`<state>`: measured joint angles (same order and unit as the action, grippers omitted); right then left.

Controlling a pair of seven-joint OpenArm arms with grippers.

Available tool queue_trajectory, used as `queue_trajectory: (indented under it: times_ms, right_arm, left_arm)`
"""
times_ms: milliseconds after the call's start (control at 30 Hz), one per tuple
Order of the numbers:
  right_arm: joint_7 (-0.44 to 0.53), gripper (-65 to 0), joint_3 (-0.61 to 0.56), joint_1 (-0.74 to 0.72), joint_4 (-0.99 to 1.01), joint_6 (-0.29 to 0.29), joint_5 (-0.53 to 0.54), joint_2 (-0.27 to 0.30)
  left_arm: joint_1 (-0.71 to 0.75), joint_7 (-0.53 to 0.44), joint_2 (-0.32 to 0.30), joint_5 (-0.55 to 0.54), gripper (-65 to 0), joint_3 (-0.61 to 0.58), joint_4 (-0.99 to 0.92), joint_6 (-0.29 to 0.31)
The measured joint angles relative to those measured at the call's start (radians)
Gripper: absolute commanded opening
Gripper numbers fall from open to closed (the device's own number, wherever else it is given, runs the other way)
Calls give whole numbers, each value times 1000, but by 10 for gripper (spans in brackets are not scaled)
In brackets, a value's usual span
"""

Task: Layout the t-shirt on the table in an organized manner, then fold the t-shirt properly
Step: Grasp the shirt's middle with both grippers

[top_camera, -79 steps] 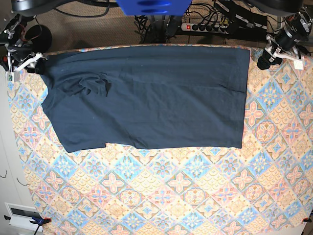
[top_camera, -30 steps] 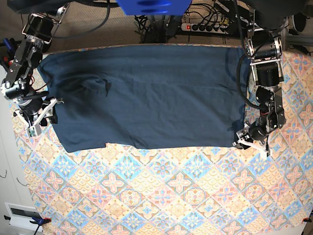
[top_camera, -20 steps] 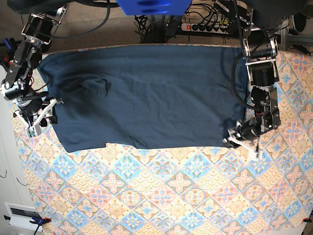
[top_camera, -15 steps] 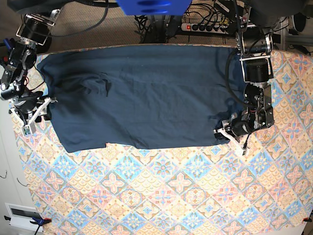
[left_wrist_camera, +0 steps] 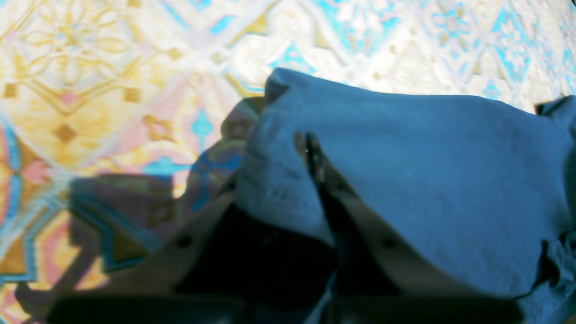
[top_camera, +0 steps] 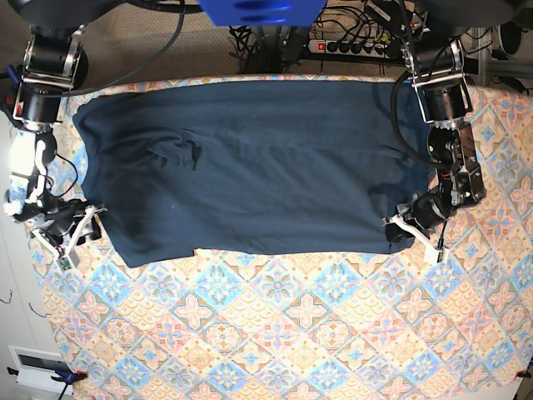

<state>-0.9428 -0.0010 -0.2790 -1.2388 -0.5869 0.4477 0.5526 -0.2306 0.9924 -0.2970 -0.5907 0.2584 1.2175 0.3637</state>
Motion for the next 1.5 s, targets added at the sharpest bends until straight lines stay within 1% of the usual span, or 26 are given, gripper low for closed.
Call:
queue_trajectory:
  times_ms: [100,167,267,400,500,533,633,767,900,1000,1133,1200,1233,1267,1333,1367,1433,1467,1500]
  right_arm:
    - [83,-362,-121,-93,122,-7,13,-11]
    - [144,-347,-178,-142,190,-6,18,-14]
    - [213,-347,-236,-170,276,-8,26,-13]
    - [246,-347,-294,-205,393,-3,2,-5]
    - [322,-347,-325,-247,448,-3,6,-5]
    - [344,-347,-335,-262,466,-3,-4,-7]
    - [391,-347,-340,-277,519,-5,-108,-20]
    - [407,-347,-340,-264,565,-7,-198,-15]
    - [481,-347,-340,-273,610,-6,-212,-16]
    - [519,-347,-340,-272,645,-5,-204,-17]
    - [540,-347,-340,-273,663,-7,-196,-15]
    - [539,-369,-340,-273,663,-7,-197,-16]
    - [539,-396,-340,-273,663,-13,-197,-16]
    - [539,-432,-340,-273,663,-32,-197,-16]
    - [539,-525,-339,-273,664,-101,-199,-21]
    - [538,-573,-337,-275,665,-101,-201,-27]
    - [539,-634,-334,-276,665,-96,-205,-53]
    - [549,-650,-333,-276,665,-89,-204,-67]
    - [555,-649,-334,-276,664,-90,-203,-76]
  left_arm:
    - [11,1,3,-8,-650,-2,0,1]
    - [18,3,-2,2,-650,0,0,0]
    - [23,1,-5,0,-650,1,0,1]
    - [26,3,1,0,-650,0,0,5]
    - [26,1,-2,0,-650,1,0,4]
    - [26,3,-2,0,-650,0,0,4]
    - [26,2,-2,0,-650,0,0,4]
    - [26,2,0,0,-650,0,0,4]
    - [26,3,0,0,-650,0,0,4]
    - [26,2,0,0,-650,0,0,4]
    - [26,2,0,0,-650,0,0,5]
    - [26,2,-1,0,-650,1,0,4]
    - [26,2,-2,0,-650,1,0,4]
    - [26,3,-2,0,-650,1,0,4]
    - [26,2,0,0,-650,1,0,5]
    - [26,2,0,0,-650,1,0,4]
    - [26,2,0,0,-650,1,0,5]
    - [26,3,0,0,-650,1,0,5]
    - [26,3,0,0,-650,1,0,4]
